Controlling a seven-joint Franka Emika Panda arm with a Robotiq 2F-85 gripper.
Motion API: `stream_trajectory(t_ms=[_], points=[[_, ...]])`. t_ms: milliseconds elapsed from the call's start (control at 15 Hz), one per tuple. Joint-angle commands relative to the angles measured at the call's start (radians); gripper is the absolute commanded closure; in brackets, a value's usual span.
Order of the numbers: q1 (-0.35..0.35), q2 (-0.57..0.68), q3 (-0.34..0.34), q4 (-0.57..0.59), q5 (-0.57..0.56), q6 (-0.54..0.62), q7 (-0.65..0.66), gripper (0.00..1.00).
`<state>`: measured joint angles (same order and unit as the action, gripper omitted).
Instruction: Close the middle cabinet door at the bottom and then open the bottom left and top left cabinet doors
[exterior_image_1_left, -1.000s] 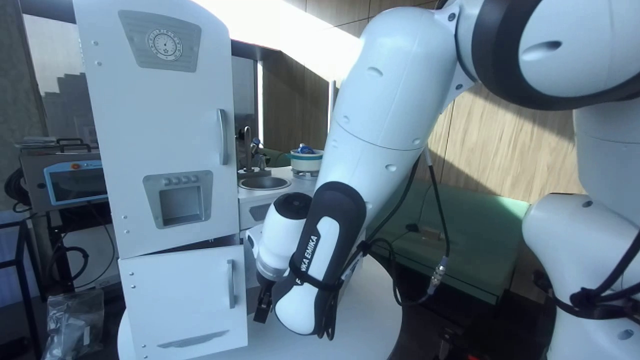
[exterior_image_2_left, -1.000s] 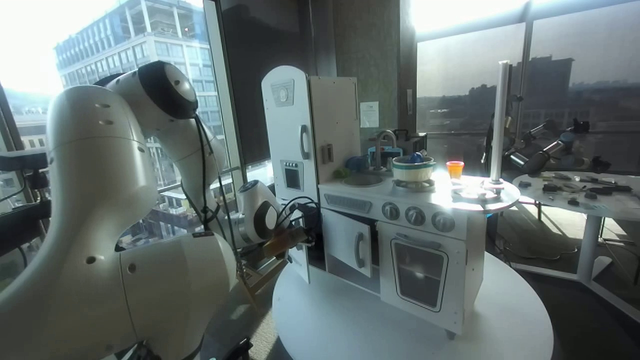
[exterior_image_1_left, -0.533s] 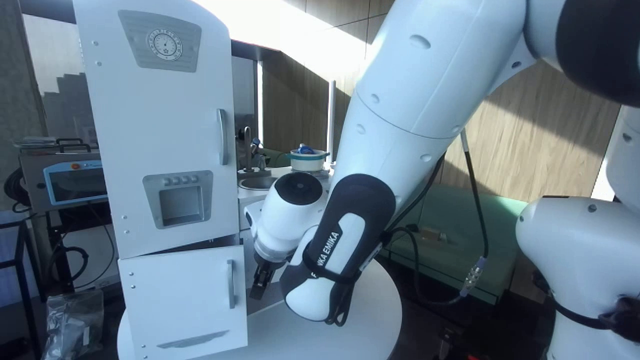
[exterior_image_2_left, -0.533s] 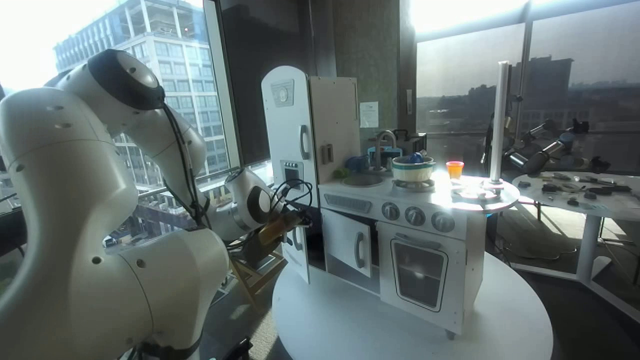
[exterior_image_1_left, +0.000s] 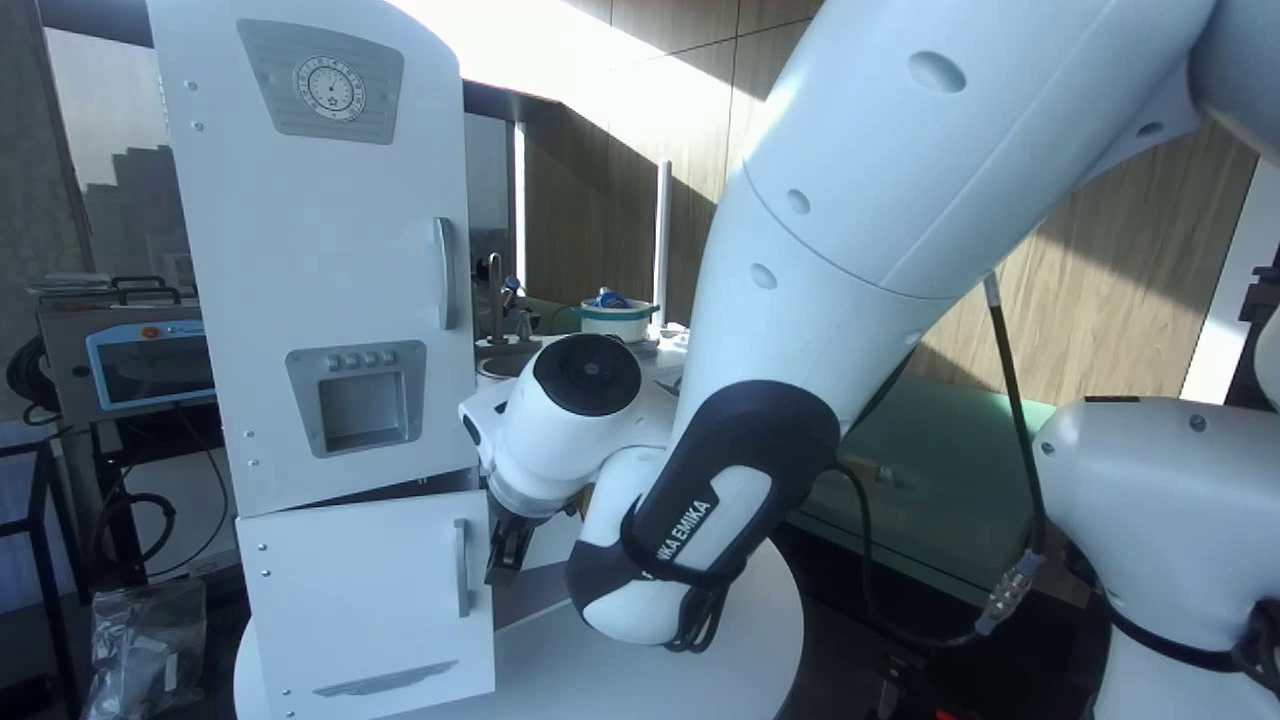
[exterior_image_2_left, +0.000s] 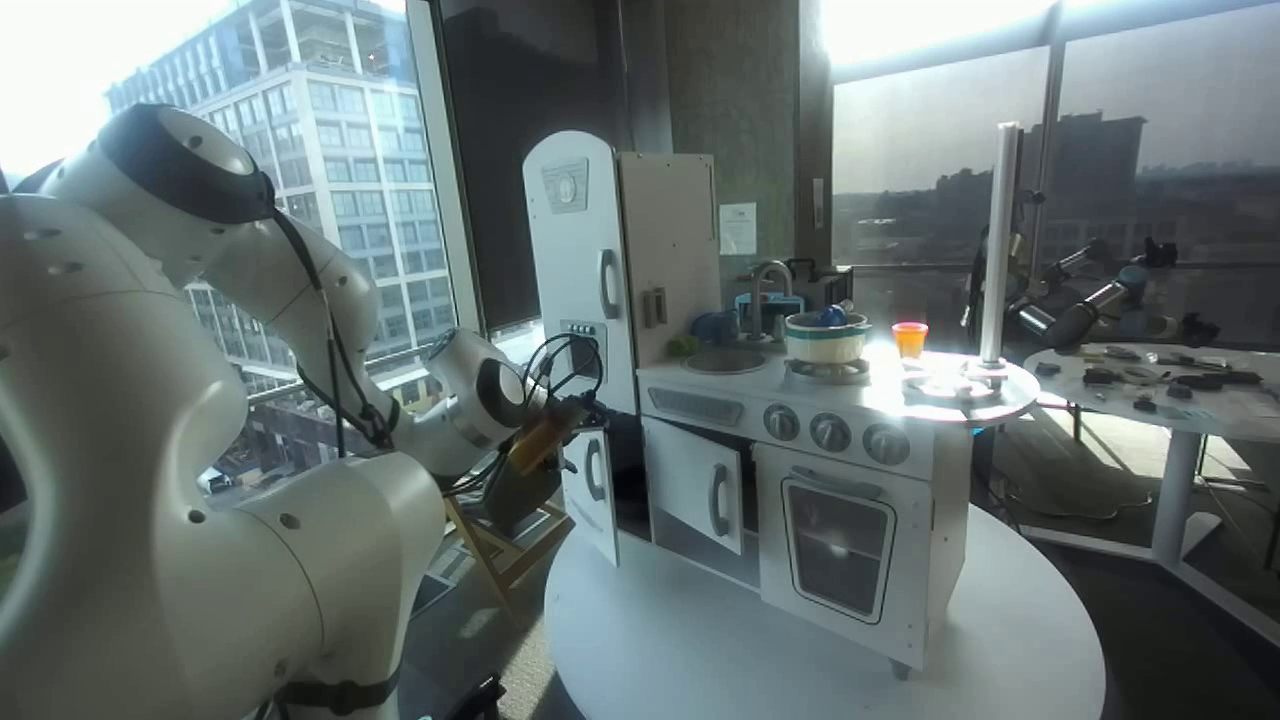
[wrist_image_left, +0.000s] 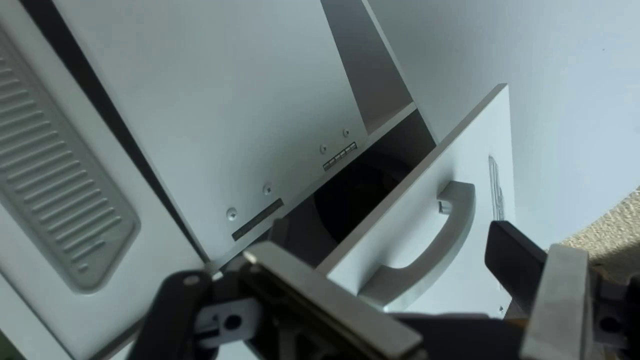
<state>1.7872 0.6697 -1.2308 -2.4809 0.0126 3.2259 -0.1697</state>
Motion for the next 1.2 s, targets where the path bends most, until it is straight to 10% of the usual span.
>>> stream_trajectory(t_ms=[0,733,1133], points=[[0.036,0.057,-0.031,0.009,-0.064,0.018,-0.018,0.00],[0.023,0.064,-0.017,0.014,-0.090,-0.004,0.004,0.00],[0.058,0.009,-0.146,0.042,-0.120,-0.058,-0.041,0.00]])
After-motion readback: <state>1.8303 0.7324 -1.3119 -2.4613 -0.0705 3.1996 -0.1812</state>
